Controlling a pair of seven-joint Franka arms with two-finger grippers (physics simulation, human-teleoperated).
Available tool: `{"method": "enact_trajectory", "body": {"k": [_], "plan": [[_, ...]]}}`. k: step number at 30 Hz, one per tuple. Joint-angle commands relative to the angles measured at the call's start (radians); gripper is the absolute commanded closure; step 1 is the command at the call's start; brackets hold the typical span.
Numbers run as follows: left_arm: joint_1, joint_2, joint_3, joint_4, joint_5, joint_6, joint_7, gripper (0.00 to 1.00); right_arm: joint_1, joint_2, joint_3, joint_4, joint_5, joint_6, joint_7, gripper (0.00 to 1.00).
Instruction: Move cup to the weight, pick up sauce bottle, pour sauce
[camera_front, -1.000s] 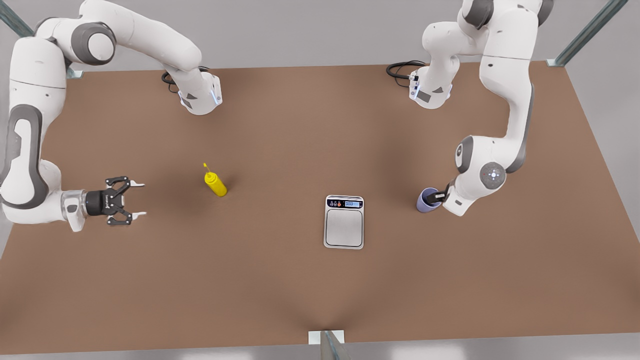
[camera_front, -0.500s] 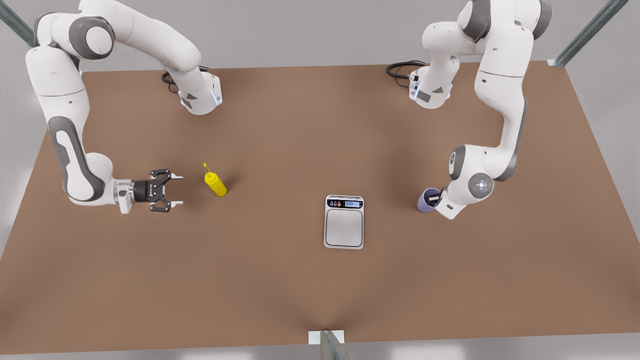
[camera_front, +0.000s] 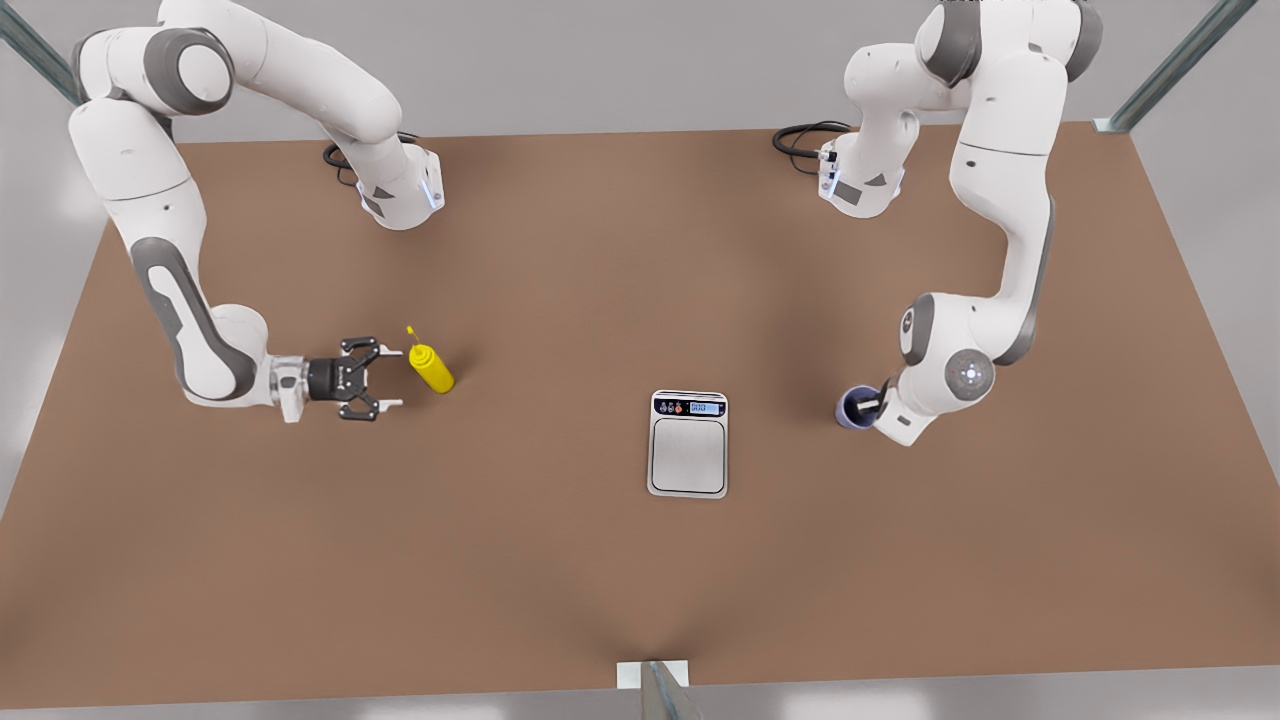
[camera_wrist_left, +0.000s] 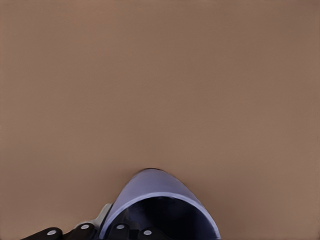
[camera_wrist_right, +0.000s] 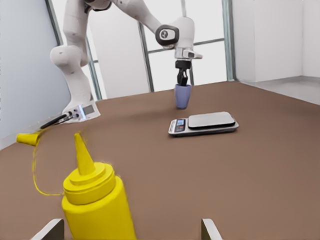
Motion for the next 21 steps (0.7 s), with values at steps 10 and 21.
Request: {"method": "enact_trajectory", "body": {"k": [10,21], "plan": [[-0.011,-0.017,0.0,0.097,-0.004,-0.02,-0.037,0.79,-0.021,0.0,0.0,-0.045,-0.001,0.017,-0.068,0.0],[-0.025,0.13,-0.248,0.407,-0.001,-0.018,-0.547,0.79,-0.024,-0.009,0.002,-0.114,-0.003,0.039,-0.124,0.0]]}}
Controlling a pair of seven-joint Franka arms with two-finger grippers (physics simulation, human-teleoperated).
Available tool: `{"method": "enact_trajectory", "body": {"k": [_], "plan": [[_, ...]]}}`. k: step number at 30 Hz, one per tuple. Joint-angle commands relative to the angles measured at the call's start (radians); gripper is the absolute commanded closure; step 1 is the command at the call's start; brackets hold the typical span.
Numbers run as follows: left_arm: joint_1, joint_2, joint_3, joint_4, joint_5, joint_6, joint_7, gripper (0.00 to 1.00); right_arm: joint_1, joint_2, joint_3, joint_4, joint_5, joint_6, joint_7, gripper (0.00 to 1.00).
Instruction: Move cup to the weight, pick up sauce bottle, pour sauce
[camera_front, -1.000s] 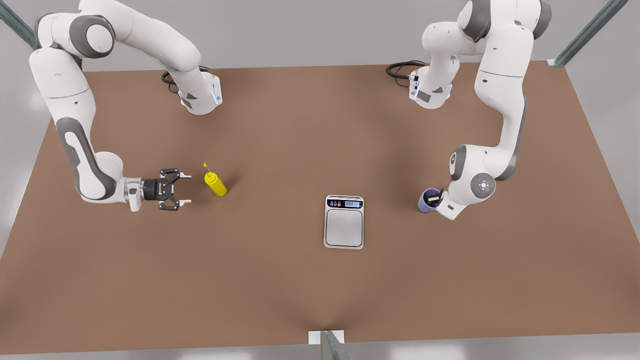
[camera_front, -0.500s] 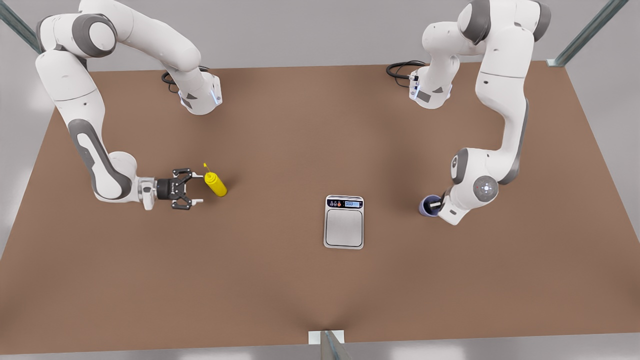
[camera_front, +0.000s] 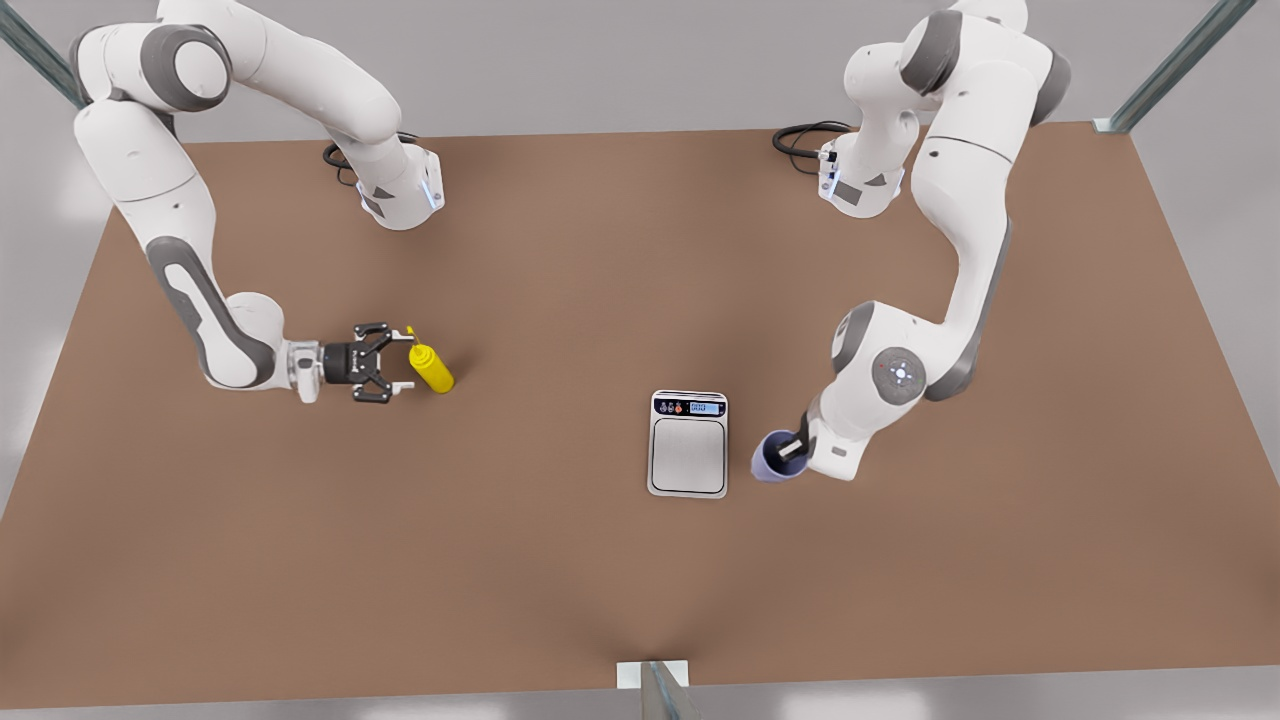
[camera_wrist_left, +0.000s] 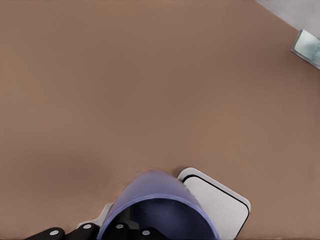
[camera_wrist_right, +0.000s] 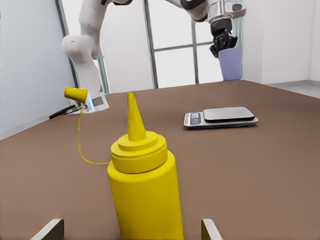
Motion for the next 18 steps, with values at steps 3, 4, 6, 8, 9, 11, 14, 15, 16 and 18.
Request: {"method": "enact_trajectory", "body": {"k": [3,4,6,8,9,11,14,15,16,18], "plan": [[0.0,0.004,-0.045,0.001,-0.036,0.001,-0.013,0.79,0.003,0.002,0.014,-0.002,0.002,0.017,0.0,0.0],[0.0,0.017,-0.057,0.002,-0.036,0.001,-0.013,0.79,0.003,0.002,0.026,-0.002,0.003,0.037,0.0,0.0],[-0.001,0.052,-0.089,0.009,-0.034,0.007,-0.013,0.79,0.014,0.002,0.029,0.0,0.028,0.065,0.002,0.0],[-0.055,0.089,-0.115,0.018,-0.034,0.024,-0.01,0.79,0.026,0.003,0.029,0.0,0.041,0.08,0.002,0.0],[-0.062,0.104,-0.114,0.033,-0.034,0.031,-0.011,0.79,0.036,0.003,0.029,0.001,0.043,0.083,0.002,0.0],[-0.064,0.122,-0.114,0.036,-0.032,0.038,-0.01,0.79,0.057,0.003,0.031,0.002,0.064,0.092,0.0,0.0],[-0.064,0.152,-0.114,0.038,-0.031,0.082,-0.008,0.79,0.083,0.003,0.031,0.002,0.08,0.106,-0.002,0.0],[-0.062,0.152,-0.112,0.039,-0.031,0.084,-0.008,0.79,0.097,0.003,0.029,0.003,0.098,0.112,-0.003,0.0],[-0.061,0.152,-0.112,0.039,-0.031,0.084,-0.007,0.79,0.106,0.003,0.031,0.003,0.1,0.117,-0.009,0.0],[-0.058,0.152,-0.097,0.039,-0.031,0.084,-0.002,0.79,0.109,0.003,0.031,0.003,0.112,0.117,-0.017,0.0]]}}
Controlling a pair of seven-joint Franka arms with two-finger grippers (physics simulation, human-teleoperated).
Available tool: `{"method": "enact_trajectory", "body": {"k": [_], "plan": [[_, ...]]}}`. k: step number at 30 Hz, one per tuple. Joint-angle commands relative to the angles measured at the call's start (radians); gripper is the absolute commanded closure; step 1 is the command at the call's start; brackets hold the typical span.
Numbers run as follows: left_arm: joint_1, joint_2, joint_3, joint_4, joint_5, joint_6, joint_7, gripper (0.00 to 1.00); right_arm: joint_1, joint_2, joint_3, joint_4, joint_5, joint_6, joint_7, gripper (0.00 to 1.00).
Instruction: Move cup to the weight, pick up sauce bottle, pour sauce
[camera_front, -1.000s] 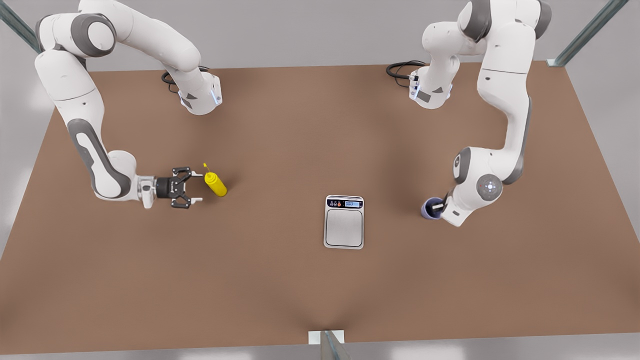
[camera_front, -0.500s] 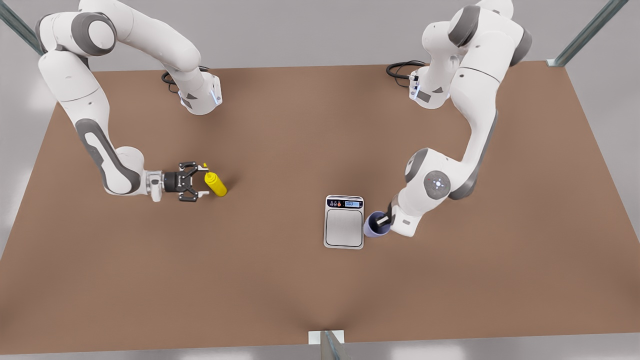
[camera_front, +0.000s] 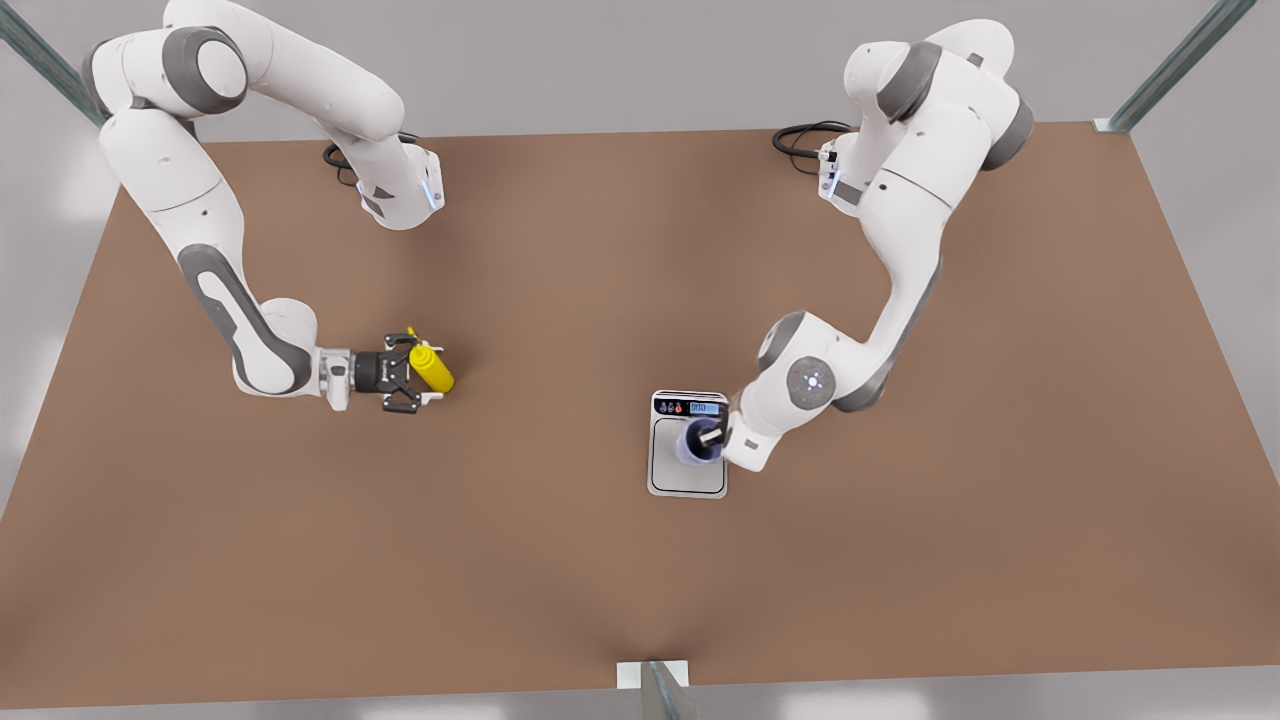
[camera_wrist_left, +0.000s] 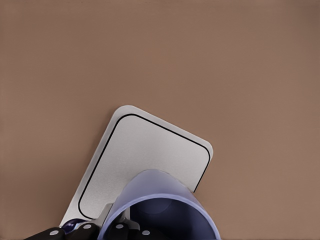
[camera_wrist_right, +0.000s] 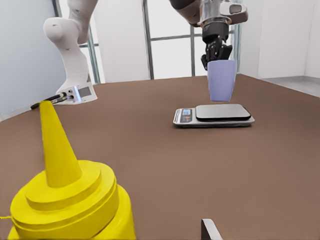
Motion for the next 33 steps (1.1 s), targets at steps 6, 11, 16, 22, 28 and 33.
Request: {"method": "enact_trajectory", "body": {"k": [6,11,16,22,28,33], "plan": [[0.0,0.001,0.016,0.0,-0.033,0.001,0.01,0.0,0.001,0.0,-0.001,0.0,0.0,0.002,0.015,0.44],[-0.002,0.001,0.016,0.0,-0.033,0.001,0.011,0.0,0.008,-0.002,-0.001,0.002,0.0,0.006,0.035,0.54],[0.0,0.0,0.016,0.024,-0.034,-0.001,0.005,0.0,0.009,-0.043,-0.001,0.018,-0.006,-0.018,0.098,0.58],[0.003,-0.014,0.019,0.029,-0.033,-0.019,0.008,0.0,0.055,-0.127,0.108,0.25,-0.201,-0.021,0.566,0.57],[0.052,-0.089,0.043,0.159,-0.039,-0.333,0.004,0.0,0.248,-0.135,0.108,0.485,-0.354,0.012,0.934,0.56],[0.363,-0.239,0.04,0.609,0.168,-1.088,0.563,0.0,0.458,-0.095,0.096,0.66,-0.557,0.063,1.225,0.55]]}}
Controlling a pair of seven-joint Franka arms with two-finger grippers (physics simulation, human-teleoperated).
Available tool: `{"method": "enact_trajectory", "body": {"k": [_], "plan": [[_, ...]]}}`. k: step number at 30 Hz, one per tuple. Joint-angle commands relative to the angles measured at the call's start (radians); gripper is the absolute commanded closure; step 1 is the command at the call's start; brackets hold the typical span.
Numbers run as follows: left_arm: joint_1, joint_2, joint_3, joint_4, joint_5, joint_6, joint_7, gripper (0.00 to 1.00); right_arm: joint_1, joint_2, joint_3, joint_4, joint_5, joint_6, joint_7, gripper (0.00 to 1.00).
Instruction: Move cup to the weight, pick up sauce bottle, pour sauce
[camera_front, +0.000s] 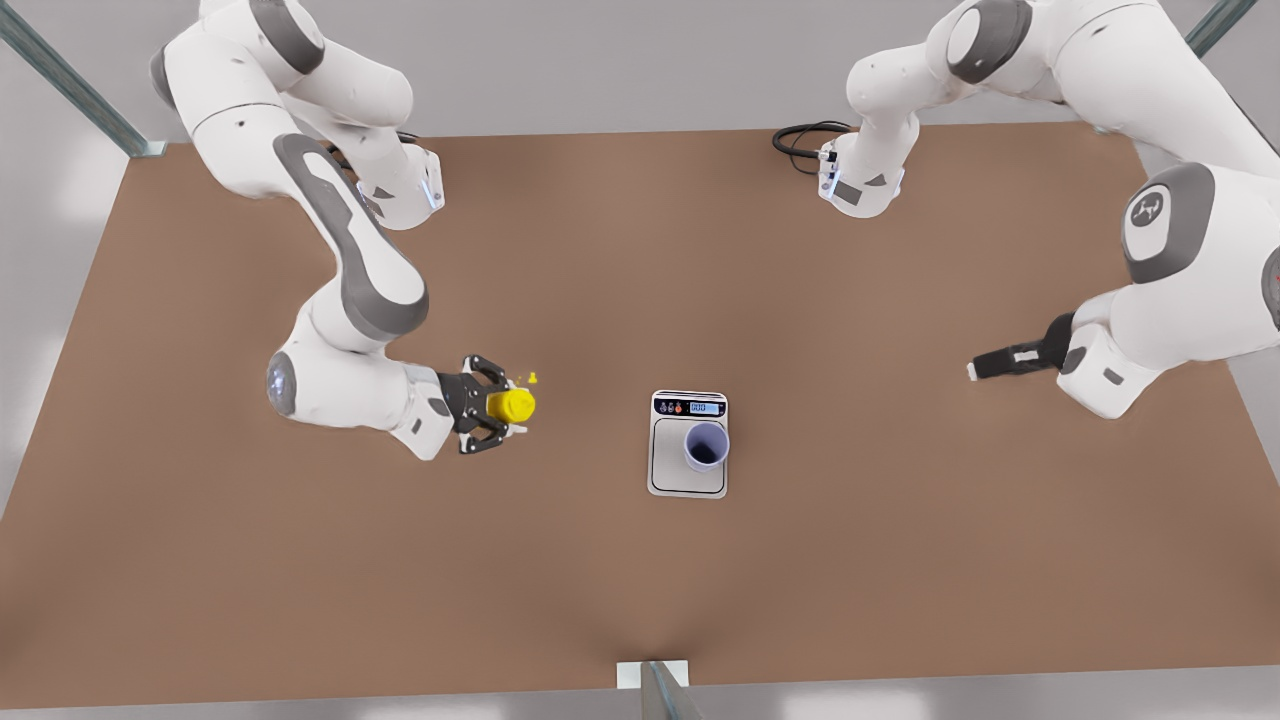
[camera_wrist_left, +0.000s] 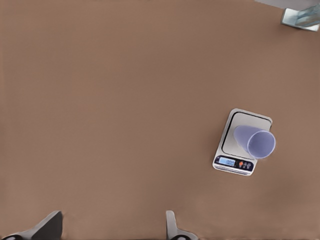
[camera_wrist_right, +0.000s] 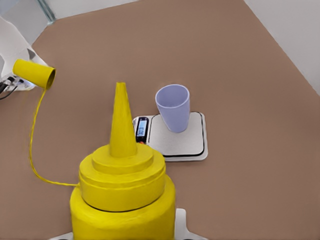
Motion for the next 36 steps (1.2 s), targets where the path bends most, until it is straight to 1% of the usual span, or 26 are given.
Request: {"method": "enact_trajectory", "body": {"k": [1,2,3,4,5,6,8,9,11,13,14,15,17,21,25,27,30,36], "plan": [[0.0,-0.013,0.0,0.0,0.162,-0.007,0.005,0.0,0.015,0.007,0.0,0.016,-0.023,0.0,0.022,0.55],[-0.006,-0.067,0.009,-0.022,0.161,-0.007,0.006,0.0,0.068,0.059,-0.006,0.099,-0.133,0.0,0.109,0.55],[-0.083,-0.189,0.174,-0.238,0.097,0.134,0.05,0.0,0.108,0.093,-0.006,0.145,-0.197,0.0,0.151,0.55],[-0.12,-0.349,0.262,-0.587,0.035,0.417,0.054,0.0,0.151,0.113,-0.031,0.177,-0.243,0.0,0.191,0.55],[-0.12,-0.355,0.262,-0.645,0.035,0.479,0.054,0.0,0.219,0.116,-0.089,0.199,-0.252,-0.002,0.198,0.55],[-0.118,-0.338,0.264,-0.645,0.035,0.481,0.052,0.0,0.292,0.136,-0.155,0.246,-0.252,-0.008,0.198,0.55],[-0.118,-0.332,0.264,-0.638,0.037,0.481,0.054,0.0,0.357,0.188,-0.196,0.322,-0.252,-0.008,0.223,0.54],[-0.118,-0.331,0.264,-0.638,0.038,0.481,0.054,0.0,0.404,0.206,-0.238,0.352,-0.25,-0.008,0.244,0.54],[-0.12,-0.331,0.264,-0.638,0.038,0.476,0.054,0.0,0.472,0.254,-0.293,0.423,-0.25,-0.006,0.283,0.54],[-0.12,-0.332,0.264,-0.638,0.037,0.474,0.052,0.0,0.519,0.281,-0.33,0.452,-0.25,0.0,0.32,0.54],[-0.12,-0.332,0.264,-0.638,0.038,0.471,0.049,0.0,0.53,0.285,-0.333,0.454,-0.25,0.001,0.329,0.54],[-0.12,-0.332,0.264,-0.638,0.037,0.467,0.046,0.0,0.553,0.289,-0.354,0.467,-0.25,0.001,0.343,0.54],[-0.121,-0.332,0.264,-0.638,0.037,0.467,0.046,0.0,0.572,0.312,-0.36,0.501,-0.249,0.003,0.364,0.54],[-0.123,-0.332,0.264,-0.638,0.037,0.467,0.046,0.0,0.628,0.387,-0.396,0.601,-0.247,0.018,0.413,0.54],[-0.123,-0.331,0.262,-0.64,0.037,0.467,0.046,0.0,0.647,0.403,-0.4,0.604,-0.247,0.04,0.432,0.54],[-0.123,-0.331,0.262,-0.64,0.037,0.467,0.046,0.0,0.673,0.438,-0.432,0.644,-0.247,0.046,0.442,0.54],[-0.123,-0.328,0.262,-0.64,0.037,0.467,0.046,0.0,0.714,0.455,-0.475,0.656,-0.247,0.046,0.47,0.54],[-0.123,-0.314,0.262,-0.64,0.037,0.468,0.047,0.0,0.717,0.453,-0.483,0.656,-0.247,0.044,0.478,0.55]]}}
